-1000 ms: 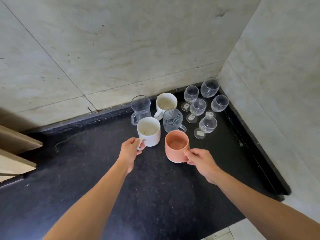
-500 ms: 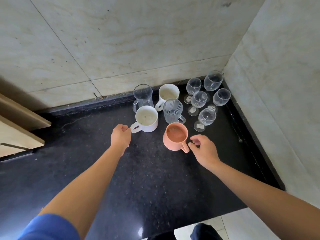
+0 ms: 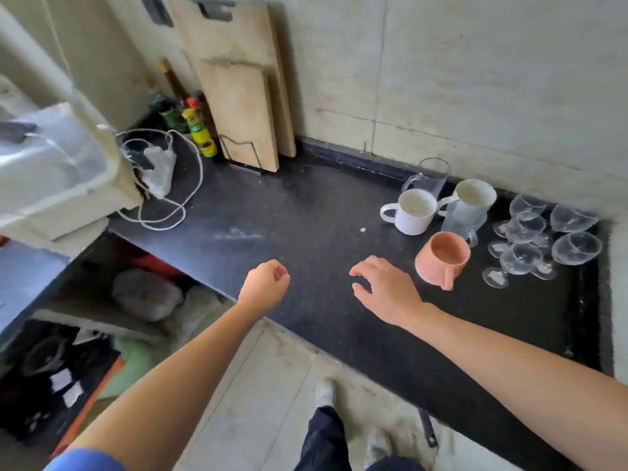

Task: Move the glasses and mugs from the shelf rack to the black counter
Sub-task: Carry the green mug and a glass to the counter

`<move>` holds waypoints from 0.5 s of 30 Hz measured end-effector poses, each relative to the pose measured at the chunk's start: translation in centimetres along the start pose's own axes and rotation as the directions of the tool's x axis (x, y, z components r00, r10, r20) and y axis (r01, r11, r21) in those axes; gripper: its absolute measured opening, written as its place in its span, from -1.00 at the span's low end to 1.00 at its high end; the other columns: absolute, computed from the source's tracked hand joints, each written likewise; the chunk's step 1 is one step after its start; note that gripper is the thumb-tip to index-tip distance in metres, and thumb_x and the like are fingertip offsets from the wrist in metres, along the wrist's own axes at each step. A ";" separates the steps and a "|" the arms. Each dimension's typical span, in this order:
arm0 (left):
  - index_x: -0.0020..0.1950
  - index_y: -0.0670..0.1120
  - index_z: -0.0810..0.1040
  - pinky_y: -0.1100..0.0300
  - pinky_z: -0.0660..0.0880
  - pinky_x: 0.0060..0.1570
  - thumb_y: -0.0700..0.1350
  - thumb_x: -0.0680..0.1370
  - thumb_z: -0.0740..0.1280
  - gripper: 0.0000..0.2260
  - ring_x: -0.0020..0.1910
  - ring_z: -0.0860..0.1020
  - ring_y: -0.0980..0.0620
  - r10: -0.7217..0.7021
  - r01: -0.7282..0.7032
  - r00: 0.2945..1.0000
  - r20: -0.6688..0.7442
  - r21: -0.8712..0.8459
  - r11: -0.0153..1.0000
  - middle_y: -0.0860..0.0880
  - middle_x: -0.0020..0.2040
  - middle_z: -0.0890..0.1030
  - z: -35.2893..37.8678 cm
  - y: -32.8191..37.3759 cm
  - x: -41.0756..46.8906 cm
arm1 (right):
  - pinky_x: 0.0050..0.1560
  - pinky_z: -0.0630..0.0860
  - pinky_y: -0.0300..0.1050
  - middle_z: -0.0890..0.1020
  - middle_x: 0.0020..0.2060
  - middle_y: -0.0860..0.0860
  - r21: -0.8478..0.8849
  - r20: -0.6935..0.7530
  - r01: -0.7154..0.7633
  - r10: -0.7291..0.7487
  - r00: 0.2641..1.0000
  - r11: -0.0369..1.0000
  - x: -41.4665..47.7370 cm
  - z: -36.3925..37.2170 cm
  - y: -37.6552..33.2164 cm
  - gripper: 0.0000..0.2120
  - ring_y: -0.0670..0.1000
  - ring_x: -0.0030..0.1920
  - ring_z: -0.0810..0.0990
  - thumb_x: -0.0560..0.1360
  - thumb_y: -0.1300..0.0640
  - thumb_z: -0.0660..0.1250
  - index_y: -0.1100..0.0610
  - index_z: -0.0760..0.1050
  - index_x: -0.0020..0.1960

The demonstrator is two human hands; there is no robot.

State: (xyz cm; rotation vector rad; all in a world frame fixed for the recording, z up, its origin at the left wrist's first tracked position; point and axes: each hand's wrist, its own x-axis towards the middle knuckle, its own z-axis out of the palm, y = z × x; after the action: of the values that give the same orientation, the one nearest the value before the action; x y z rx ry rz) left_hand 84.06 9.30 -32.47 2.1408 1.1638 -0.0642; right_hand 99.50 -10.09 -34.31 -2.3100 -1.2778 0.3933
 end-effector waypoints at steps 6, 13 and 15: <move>-0.05 -0.06 0.60 0.10 0.49 -0.12 -0.10 0.49 0.29 -0.88 -0.11 0.60 -0.11 -0.229 0.225 0.941 -0.248 -0.047 0.973 -0.01 -0.23 0.60 -7.2 -12.9 -12.2 | 0.01 0.49 -0.02 0.55 0.13 -0.01 0.001 0.226 0.368 -0.359 0.906 0.930 0.3 5.6 -12.9 -0.75 0.02 0.18 0.49 0.56 0.04 0.25 0.05 0.52 0.20; -0.05 -0.07 0.62 0.11 0.48 -0.12 -0.10 0.50 0.27 -0.85 -0.06 0.61 -0.14 -0.500 0.479 0.757 -0.421 -0.163 0.863 -0.08 -0.12 0.66 -11.1 -27.4 -28.9 | 0.06 0.48 -0.04 0.54 0.15 0.03 0.059 0.376 0.703 -0.668 0.642 0.709 -4.0 14.6 -29.8 -0.72 0.06 0.23 0.48 0.53 0.02 0.28 0.05 0.52 0.21; -0.05 -0.06 0.61 0.10 0.50 -0.10 -0.09 0.50 0.26 -0.85 -0.05 0.61 -0.12 -0.580 0.540 0.696 -0.424 -0.224 0.812 -0.08 -0.09 0.67 -11.4 -31.1 -33.9 | 0.06 0.52 -0.01 0.55 0.13 0.03 0.082 0.406 0.770 -0.727 0.554 0.633 -6.1 17.4 -34.5 -0.72 0.06 0.21 0.49 0.52 0.01 0.30 0.05 0.52 0.20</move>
State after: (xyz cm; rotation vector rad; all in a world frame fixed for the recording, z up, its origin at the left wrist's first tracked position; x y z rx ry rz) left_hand 37.25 2.82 -28.91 1.6855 2.0543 0.2528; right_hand 63.58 5.01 -30.75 -1.5289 -2.3953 0.5082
